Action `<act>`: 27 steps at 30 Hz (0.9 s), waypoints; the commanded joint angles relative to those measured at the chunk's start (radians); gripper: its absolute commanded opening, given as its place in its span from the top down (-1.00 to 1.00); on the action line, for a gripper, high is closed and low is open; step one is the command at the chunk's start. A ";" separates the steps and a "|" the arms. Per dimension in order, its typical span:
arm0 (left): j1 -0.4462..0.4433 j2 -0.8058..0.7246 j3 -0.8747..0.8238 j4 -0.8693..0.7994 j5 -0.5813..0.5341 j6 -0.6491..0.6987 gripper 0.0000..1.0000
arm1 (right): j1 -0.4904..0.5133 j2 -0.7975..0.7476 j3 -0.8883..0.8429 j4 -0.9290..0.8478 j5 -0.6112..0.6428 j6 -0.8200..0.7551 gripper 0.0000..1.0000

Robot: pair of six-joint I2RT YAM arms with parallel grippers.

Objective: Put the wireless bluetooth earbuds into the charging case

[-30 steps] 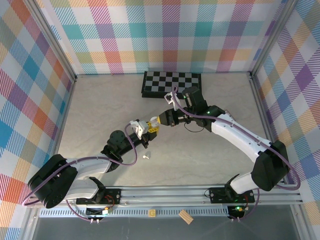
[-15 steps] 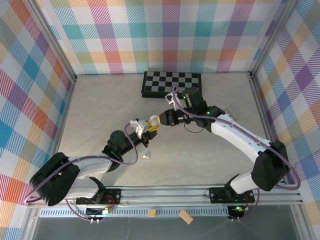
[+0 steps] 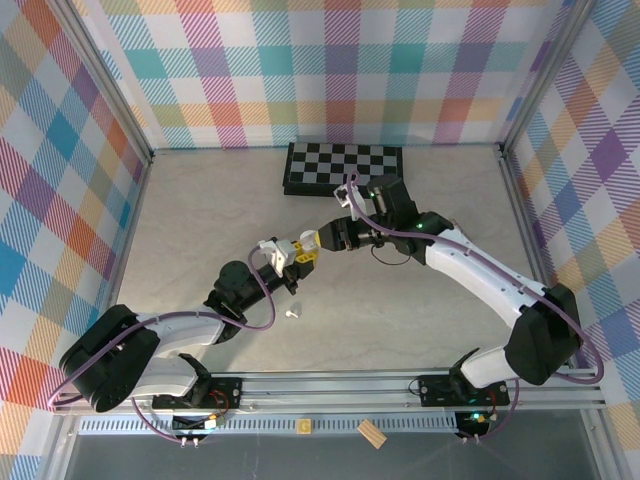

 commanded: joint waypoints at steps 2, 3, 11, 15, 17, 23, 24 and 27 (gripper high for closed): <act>-0.006 -0.004 0.030 0.074 0.026 -0.019 0.87 | -0.006 -0.025 -0.015 0.002 -0.021 -0.023 -0.04; -0.006 -0.004 0.031 0.074 0.029 -0.019 0.87 | -0.007 -0.027 -0.015 0.008 -0.028 -0.023 -0.08; -0.006 -0.011 0.027 0.073 0.030 -0.026 0.87 | -0.007 -0.063 -0.043 0.039 -0.017 -0.021 -0.21; -0.005 -0.016 0.021 0.074 0.018 -0.020 0.87 | -0.007 -0.086 -0.070 0.055 -0.013 -0.022 -0.23; 0.000 -0.026 0.012 0.069 0.000 -0.011 0.87 | -0.007 -0.105 -0.092 0.069 0.005 -0.027 -0.27; 0.066 -0.089 -0.042 0.042 -0.053 -0.001 0.88 | -0.010 -0.105 -0.111 0.018 0.091 -0.001 -0.25; 0.080 -0.099 -0.056 0.039 -0.075 0.000 0.87 | -0.010 -0.089 -0.105 0.002 0.090 0.003 -0.25; 0.130 -0.121 -0.088 0.029 -0.128 0.003 0.88 | -0.004 -0.032 -0.091 -0.035 0.071 -0.019 -0.27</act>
